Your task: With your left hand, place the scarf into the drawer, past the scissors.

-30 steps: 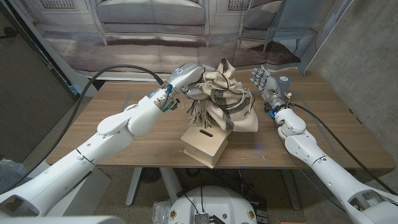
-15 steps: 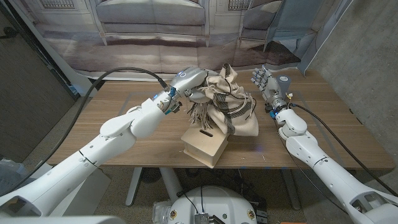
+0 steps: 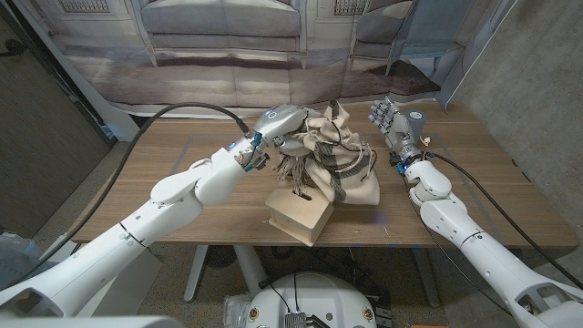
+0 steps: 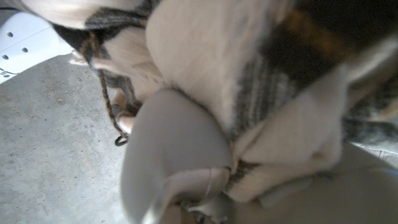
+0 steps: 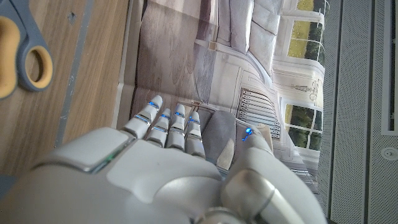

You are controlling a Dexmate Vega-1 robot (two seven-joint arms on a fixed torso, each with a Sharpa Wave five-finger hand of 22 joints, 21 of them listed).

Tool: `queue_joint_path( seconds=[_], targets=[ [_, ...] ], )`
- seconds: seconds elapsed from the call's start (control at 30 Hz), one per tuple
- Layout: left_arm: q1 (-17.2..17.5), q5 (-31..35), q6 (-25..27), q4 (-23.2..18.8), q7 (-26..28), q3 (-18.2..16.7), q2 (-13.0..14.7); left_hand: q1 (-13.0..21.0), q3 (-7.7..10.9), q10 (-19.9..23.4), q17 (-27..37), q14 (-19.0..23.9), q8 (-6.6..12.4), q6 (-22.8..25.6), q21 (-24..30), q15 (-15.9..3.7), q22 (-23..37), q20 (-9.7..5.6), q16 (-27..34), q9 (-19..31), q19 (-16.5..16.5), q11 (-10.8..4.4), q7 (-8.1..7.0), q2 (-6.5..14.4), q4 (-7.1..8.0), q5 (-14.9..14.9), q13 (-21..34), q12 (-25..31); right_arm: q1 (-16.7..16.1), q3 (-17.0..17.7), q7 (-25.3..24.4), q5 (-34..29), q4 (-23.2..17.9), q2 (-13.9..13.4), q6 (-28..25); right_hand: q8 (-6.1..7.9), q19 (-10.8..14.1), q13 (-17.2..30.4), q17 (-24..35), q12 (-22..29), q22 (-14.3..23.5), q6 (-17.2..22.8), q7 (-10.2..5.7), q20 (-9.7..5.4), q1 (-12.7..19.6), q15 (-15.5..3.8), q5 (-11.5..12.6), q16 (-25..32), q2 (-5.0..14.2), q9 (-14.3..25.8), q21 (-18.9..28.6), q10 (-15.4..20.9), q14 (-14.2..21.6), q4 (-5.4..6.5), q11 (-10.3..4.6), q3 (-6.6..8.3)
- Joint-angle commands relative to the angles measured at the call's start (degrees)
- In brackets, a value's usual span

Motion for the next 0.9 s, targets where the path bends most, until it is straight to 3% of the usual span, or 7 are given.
queue_joint_path(
  seconds=[0.03, 0.9],
  targets=[
    [-1.7, 2.7, 0.9, 1.3, -1.5, 2.7, -0.7, -1.0, 0.16, 0.5, 0.2, 4.4, 0.35, 5.8, 0.4, -10.35, 0.1, 0.10, 0.3, 0.3, -0.2, -0.24, 5.48, 1.4, 0.42, 0.2, 0.2, -0.1, -0.5, 0.3, 0.3, 0.5, 0.0, -0.1, 0.0, 0.04, 0.3, 0.3, 0.2, -0.1, 0.3, 0.4, -0.18, -0.08, 0.2, -0.12, -0.1, -0.2, 0.36, 0.2, -0.1, 0.2, 0.4, -0.33, 0.05, 0.25],
    [-1.2, 1.5, 0.9, 2.2, -1.4, 3.6, -0.3, -1.1, 0.06, 0.8, 0.3, 4.6, 0.45, 5.9, 0.8, -10.33, 0.1, 0.11, -0.1, 0.2, -0.5, -0.24, 5.49, 1.4, 0.48, 0.2, 0.5, -0.5, -1.2, 0.3, -0.3, 0.1, -1.0, -0.4, -0.1, 0.05, 0.4, 0.3, 0.2, -0.1, 0.3, 0.4, -0.17, -0.05, 0.2, -0.22, -0.1, -0.2, 0.44, 0.1, -0.4, 0.3, 0.3, -0.41, 0.03, 0.17]
  ],
)
